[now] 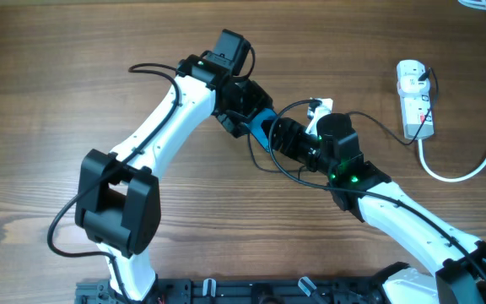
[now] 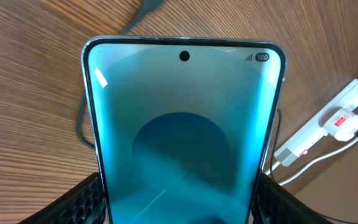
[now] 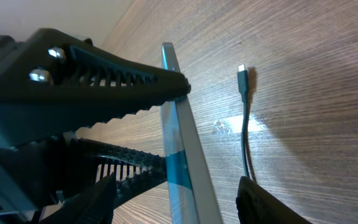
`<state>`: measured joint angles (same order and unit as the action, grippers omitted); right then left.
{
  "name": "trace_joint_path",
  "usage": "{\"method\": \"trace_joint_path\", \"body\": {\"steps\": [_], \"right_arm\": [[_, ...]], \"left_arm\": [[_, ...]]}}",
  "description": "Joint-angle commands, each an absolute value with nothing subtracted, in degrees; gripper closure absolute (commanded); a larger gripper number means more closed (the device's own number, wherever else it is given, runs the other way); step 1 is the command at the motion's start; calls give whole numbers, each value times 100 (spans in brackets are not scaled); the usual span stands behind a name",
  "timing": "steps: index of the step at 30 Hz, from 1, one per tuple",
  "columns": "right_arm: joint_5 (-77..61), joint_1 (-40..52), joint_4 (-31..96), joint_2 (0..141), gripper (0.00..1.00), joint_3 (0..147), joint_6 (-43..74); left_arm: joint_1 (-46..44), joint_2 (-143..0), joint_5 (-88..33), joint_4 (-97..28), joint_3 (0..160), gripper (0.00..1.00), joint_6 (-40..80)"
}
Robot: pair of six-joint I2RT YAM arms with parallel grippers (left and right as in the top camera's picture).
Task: Plug charger to phone and switch on socket
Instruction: 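Reach the right gripper to the phone and grasp its side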
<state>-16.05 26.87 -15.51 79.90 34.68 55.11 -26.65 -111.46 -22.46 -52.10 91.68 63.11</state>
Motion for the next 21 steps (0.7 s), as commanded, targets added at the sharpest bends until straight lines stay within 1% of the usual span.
{"method": "trace_joint_path", "body": {"steps": [1,4,7,9,15,17,21], "right_arm": [[-1417,2718,-1553,8049,43,3557,5555],[-1330,2718,-1601,8117,50,3557,5575],[-1334,2718,-1785,8318,53,3557,5575],[-1435,2716,-2047,8479,60,3557,5572],[-1505,2716,-2233,8510,65,3557,5745],[-1507,2716,-2233,8510,70,3557,5900],[-1549,2716,-2248,8510,75,3557,6014]], "left_arm": [[-2751,-10982,-2381,-5116,9268,38,6396],[-2753,-10982,-2403,-5111,9268,37,6418],[-2753,-10982,-2508,-5072,9268,37,6418],[-2753,-10982,-2512,-5074,9268,37,6416],[-2753,-10982,-2554,-5072,9268,37,6416],[-2753,-10982,-2571,-5072,9268,37,6416],[-2753,-10982,-2598,-5072,9268,37,6416]]}}
